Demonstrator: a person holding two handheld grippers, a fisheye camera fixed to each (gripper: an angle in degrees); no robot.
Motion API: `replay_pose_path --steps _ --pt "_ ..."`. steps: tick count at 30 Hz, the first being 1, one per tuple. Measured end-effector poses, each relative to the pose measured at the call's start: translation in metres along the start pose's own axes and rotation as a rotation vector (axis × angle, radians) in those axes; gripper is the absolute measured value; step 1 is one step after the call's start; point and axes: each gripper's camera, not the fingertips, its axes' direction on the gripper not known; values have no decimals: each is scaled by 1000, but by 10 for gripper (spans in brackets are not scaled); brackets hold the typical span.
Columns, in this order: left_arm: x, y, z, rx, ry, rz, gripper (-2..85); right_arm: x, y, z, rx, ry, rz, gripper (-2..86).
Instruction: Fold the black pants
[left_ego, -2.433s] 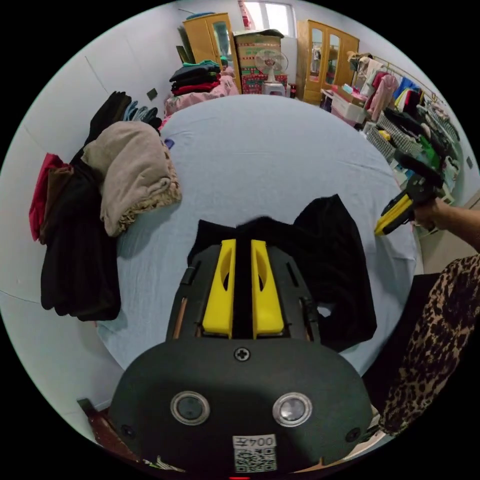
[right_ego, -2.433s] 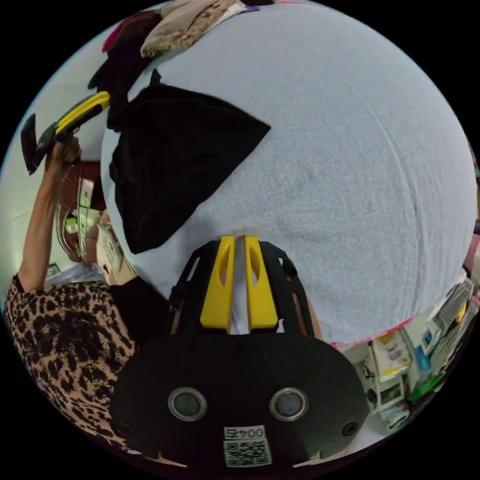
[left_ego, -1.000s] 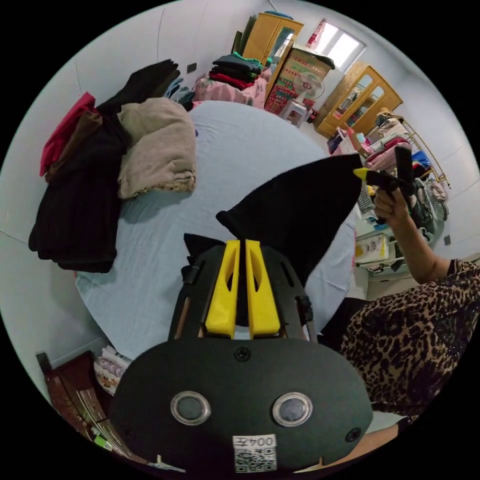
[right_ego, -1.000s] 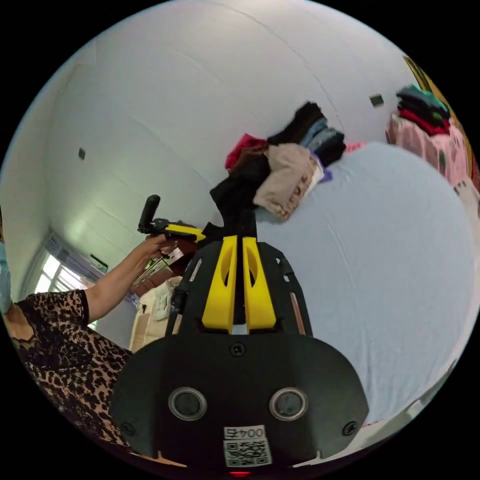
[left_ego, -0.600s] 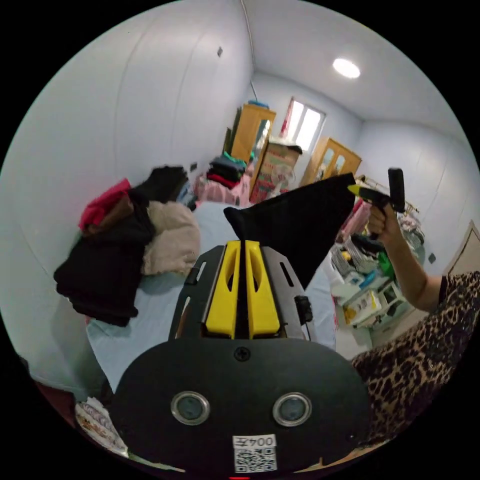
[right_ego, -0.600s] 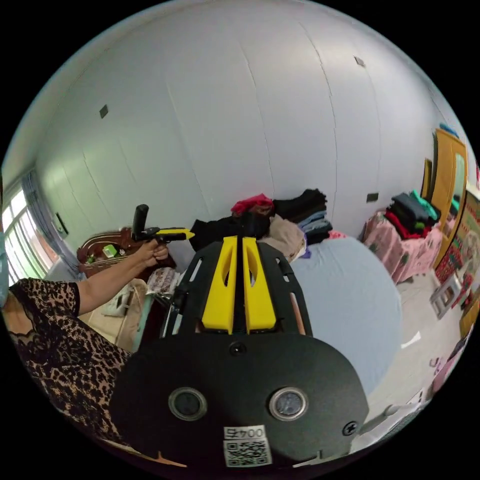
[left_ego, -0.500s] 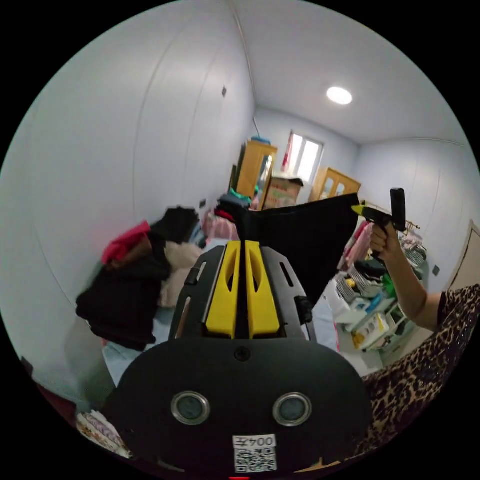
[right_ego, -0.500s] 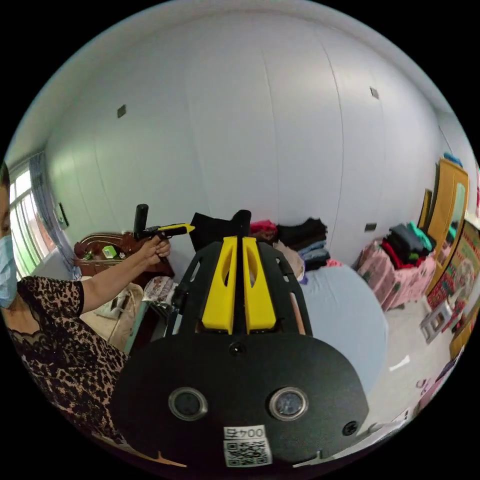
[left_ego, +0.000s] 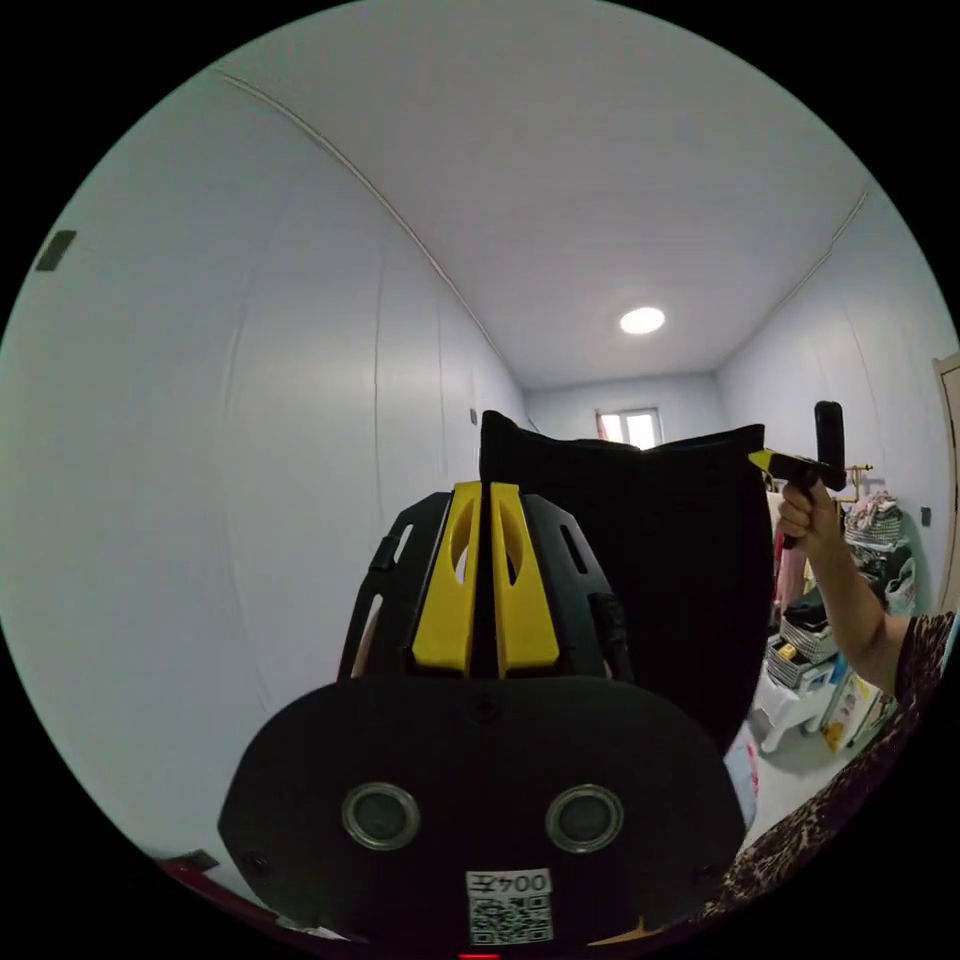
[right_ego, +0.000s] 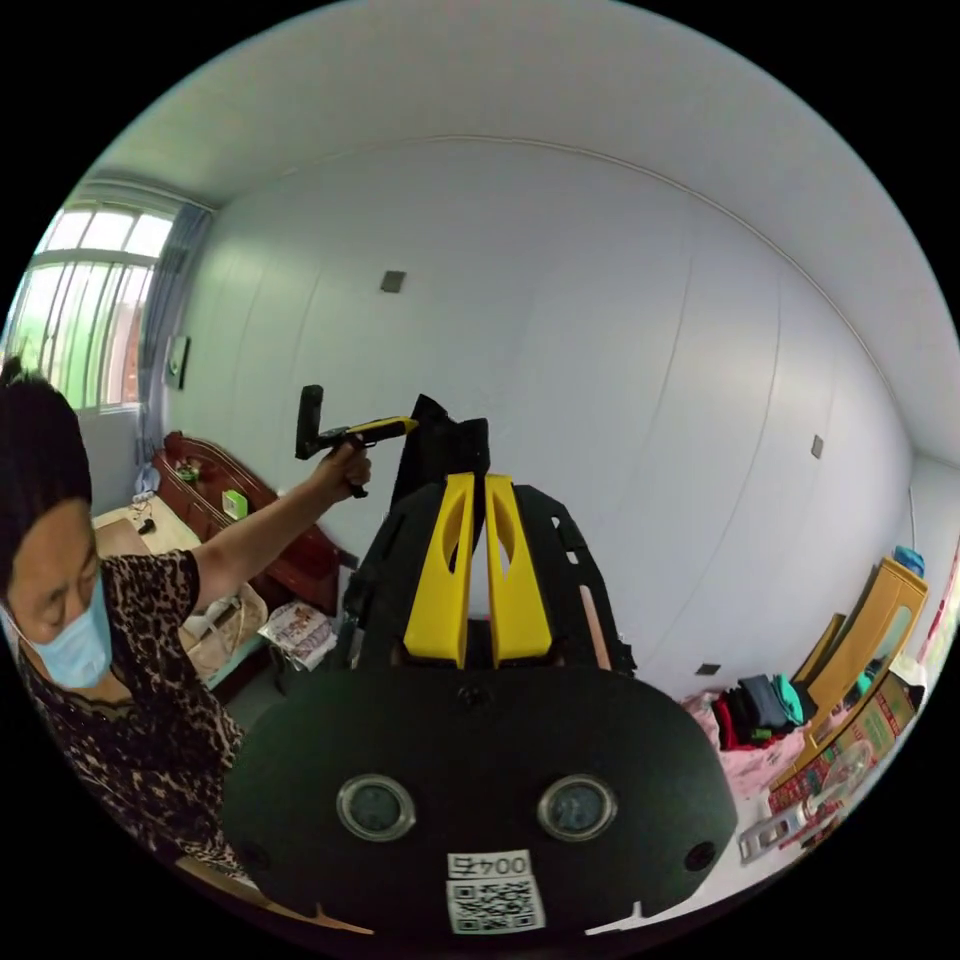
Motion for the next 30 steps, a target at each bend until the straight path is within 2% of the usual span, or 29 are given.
replay_pose_path --steps 7,13,22,30 --pt "-7 -54 2 45 -35 -26 14 -39 -65 -2 24 -85 -14 8" --pt "16 -47 113 -60 -47 -16 15 2 -60 16 -44 -34 80 8" --pt "129 82 408 -340 74 -54 13 204 84 19 -153 -3 405 9" --pt "306 272 740 -691 174 30 13 441 337 14 -315 40 808 11"
